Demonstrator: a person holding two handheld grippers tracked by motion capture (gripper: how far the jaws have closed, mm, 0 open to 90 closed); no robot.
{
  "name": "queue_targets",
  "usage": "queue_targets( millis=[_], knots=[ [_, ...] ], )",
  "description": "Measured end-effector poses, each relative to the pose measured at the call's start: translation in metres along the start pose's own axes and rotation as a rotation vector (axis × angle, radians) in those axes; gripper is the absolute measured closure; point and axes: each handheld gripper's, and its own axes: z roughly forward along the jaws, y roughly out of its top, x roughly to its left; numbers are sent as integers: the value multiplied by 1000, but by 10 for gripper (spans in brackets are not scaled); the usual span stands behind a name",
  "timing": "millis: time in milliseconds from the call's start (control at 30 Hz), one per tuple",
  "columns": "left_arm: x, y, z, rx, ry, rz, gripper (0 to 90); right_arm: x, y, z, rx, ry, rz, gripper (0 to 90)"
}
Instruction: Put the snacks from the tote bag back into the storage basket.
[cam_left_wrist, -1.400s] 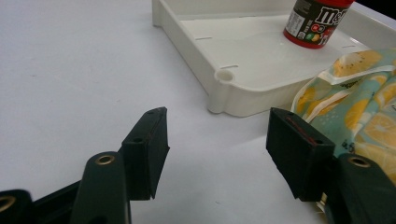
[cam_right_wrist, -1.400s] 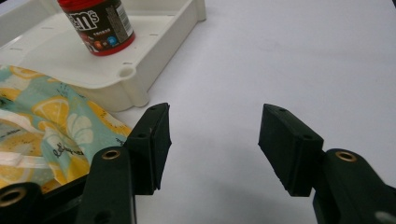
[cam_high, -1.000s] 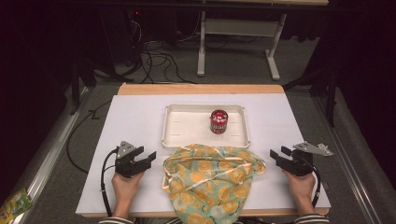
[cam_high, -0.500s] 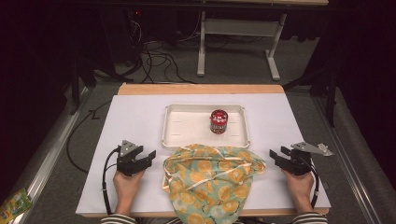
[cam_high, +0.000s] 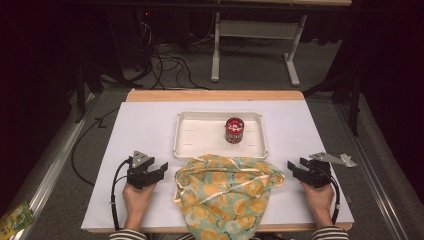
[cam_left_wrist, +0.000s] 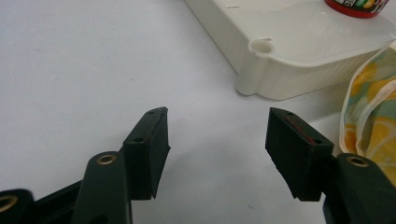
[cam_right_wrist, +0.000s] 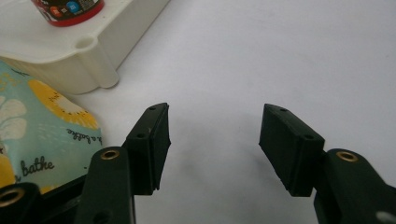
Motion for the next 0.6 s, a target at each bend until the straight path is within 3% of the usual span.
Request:
queue_targets(
  millis=[167, 600],
  knots=[
    [0, -2, -2, -8, -13, -8, 396, 2, 0, 1, 6, -32, -6, 424],
    [-1, -2, -2, -10, -11, -9, 395, 3, -1, 1, 8, -38, -19, 418]
  ],
)
